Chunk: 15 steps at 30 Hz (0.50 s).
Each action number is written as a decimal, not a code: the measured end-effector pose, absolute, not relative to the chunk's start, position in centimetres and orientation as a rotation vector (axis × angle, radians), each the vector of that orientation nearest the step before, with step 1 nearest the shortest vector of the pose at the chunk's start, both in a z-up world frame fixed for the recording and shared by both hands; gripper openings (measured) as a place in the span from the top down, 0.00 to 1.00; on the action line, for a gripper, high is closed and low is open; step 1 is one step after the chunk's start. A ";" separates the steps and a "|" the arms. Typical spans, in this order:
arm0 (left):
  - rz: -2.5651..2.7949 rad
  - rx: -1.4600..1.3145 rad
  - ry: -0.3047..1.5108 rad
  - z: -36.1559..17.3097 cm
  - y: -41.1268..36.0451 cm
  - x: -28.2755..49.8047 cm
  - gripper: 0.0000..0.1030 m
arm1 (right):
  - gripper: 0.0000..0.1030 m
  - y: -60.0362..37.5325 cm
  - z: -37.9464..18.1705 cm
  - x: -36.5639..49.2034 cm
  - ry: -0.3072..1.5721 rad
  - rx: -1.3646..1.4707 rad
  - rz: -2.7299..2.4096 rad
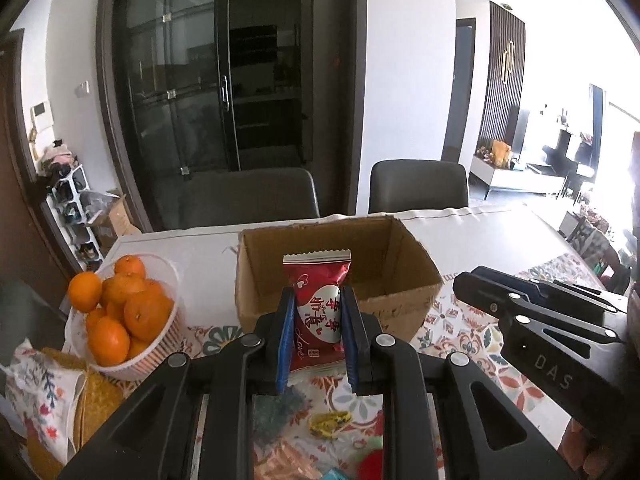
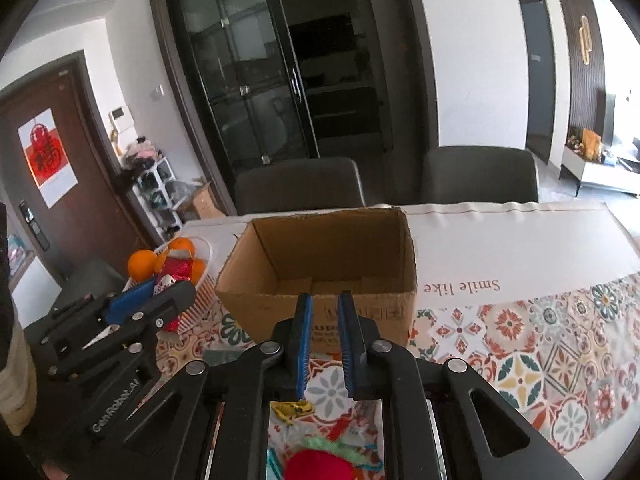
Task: Organize soft objects
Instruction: 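Carry the red packet over the cardboard box with the left tool, then open the left tool to drop the red packet into the box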
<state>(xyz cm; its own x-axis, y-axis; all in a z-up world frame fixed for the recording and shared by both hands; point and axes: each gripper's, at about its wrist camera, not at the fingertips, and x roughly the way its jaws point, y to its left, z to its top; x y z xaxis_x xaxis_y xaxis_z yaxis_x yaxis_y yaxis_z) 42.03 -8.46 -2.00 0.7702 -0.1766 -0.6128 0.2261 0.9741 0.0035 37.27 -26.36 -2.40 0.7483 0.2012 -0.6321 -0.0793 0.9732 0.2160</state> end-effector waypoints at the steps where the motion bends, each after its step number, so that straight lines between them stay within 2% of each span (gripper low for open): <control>1: -0.222 0.081 0.661 -1.9 -8.6 42.6 0.78 | 0.86 -26.5 -2.3 37.9 0.718 0.185 0.155; 15: -0.269 0.122 0.911 -4.6 -10.7 53.5 0.78 | 0.86 -28.9 -5.4 47.9 0.970 0.272 0.137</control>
